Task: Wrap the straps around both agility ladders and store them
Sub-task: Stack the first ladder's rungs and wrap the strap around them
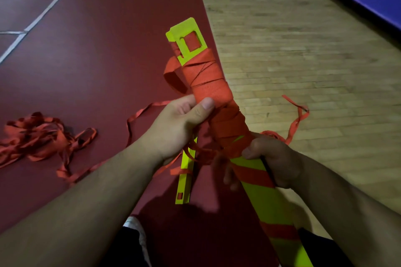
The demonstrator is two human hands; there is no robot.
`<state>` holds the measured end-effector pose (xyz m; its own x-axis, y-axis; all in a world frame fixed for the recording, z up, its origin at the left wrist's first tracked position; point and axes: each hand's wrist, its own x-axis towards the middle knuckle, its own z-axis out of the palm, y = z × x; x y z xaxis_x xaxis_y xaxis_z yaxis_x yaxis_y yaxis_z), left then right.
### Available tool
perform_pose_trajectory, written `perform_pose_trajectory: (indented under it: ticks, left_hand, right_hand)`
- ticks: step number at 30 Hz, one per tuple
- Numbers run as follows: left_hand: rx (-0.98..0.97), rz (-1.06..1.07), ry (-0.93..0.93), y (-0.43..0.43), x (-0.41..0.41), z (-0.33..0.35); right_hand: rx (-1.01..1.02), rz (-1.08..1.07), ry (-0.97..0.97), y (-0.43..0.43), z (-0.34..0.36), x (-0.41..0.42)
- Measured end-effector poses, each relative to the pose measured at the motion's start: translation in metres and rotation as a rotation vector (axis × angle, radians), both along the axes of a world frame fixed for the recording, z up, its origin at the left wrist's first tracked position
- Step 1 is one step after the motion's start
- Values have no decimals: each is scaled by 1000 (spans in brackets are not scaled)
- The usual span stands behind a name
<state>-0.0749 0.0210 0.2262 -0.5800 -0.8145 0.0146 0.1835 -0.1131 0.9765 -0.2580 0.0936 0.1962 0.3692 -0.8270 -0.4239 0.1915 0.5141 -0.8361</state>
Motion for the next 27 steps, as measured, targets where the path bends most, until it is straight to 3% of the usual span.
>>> perform_pose_trajectory:
  ticks: [3, 7, 10, 17, 19, 27]
  left_hand:
    - [84, 56, 12, 0, 0, 6]
    - [6, 167, -116, -5, -1, 3]
    - [-14, 225, -152, -3, -7, 6]
    - [-222, 192, -166, -10, -2, 10]
    - [-224, 91, -177, -12, 5, 12]
    - [-433, -147, -554, -28, 34, 13]
  right_hand:
    - [-132, -166, 252, 0, 1, -2]
    - [-337, -239, 794, 5, -8, 13]
    - [-455, -360, 966, 10, -25, 32]
    - [-549, -555, 1053, 7, -32, 32]
    - [-559, -503, 1048, 7, -28, 24]
    - [-442, -174, 1023, 5, -9, 6]
